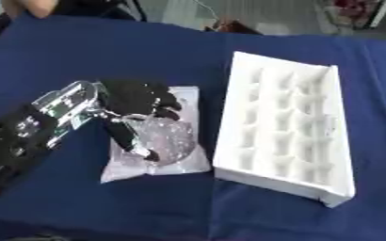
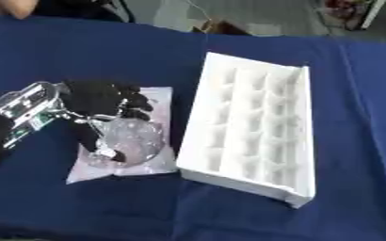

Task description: Pick up objects on the table and place them in the box.

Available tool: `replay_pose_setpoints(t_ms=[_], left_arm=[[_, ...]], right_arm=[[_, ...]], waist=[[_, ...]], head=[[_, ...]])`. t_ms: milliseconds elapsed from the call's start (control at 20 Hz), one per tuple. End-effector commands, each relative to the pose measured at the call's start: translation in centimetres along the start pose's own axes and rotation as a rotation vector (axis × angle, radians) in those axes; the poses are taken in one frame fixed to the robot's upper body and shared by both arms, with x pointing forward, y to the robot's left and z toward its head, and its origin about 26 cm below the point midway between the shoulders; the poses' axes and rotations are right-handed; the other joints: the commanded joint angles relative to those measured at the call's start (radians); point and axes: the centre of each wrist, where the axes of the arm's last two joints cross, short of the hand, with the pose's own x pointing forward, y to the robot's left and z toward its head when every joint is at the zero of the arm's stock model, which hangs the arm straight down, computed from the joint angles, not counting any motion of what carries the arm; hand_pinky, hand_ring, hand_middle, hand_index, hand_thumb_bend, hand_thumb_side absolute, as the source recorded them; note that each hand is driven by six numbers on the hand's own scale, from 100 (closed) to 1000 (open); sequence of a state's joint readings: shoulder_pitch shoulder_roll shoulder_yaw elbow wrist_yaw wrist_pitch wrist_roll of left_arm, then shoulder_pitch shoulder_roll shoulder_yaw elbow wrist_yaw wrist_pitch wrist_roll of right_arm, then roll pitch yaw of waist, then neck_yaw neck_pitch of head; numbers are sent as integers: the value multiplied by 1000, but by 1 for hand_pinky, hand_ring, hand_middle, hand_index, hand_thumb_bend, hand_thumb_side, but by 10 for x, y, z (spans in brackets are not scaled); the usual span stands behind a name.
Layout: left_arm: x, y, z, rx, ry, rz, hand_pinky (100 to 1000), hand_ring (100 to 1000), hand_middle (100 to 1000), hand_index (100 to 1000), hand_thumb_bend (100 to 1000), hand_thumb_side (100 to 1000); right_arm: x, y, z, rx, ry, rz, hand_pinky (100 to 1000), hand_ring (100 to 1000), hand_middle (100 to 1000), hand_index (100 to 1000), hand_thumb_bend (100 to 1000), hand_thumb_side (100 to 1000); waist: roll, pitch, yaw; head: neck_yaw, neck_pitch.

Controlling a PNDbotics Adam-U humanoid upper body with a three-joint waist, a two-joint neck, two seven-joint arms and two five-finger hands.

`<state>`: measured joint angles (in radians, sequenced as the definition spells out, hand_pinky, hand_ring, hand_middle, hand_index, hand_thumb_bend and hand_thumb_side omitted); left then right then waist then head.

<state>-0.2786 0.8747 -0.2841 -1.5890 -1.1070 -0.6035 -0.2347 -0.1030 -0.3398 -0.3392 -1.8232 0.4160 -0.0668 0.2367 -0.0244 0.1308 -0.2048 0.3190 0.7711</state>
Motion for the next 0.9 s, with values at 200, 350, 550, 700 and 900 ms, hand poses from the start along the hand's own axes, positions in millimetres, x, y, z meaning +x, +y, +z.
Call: replay_pose_setpoints(t_ms=[200, 350, 550, 700, 900], left_arm=[[-6, -2, 0, -13, 8, -22, 1000, 976, 938, 952, 570, 1000], [-5, -4, -1, -17, 2, -19, 1000, 962, 924, 934, 568, 1000], [-4, -4, -3, -23, -6, -24, 994, 902, 859, 897, 532, 930], [-3, -3, -3, -30, -7, -36, 963, 840, 808, 865, 557, 855], [-3, -3, -3, -34, -4, -42, 859, 694, 690, 779, 512, 679]], right_arm=[[7, -8, -4, -13, -32, 17, 603, 701, 826, 940, 100, 727], [7, -8, -4, -13, -32, 18, 603, 701, 826, 940, 100, 726], [7, -8, -4, -13, -33, 20, 603, 701, 825, 940, 100, 724], [7, -8, -5, -14, -34, 21, 603, 701, 825, 940, 100, 724], [7, -8, -5, -14, -34, 21, 603, 701, 825, 939, 100, 723]], waist=[[-1, -7, -2], [-1, -6, -2], [-2, -6, -3], [-2, -6, -2], [-3, -6, -1]], head=[[10, -1], [10, -1], [10, -1], [10, -1], [10, -1]])
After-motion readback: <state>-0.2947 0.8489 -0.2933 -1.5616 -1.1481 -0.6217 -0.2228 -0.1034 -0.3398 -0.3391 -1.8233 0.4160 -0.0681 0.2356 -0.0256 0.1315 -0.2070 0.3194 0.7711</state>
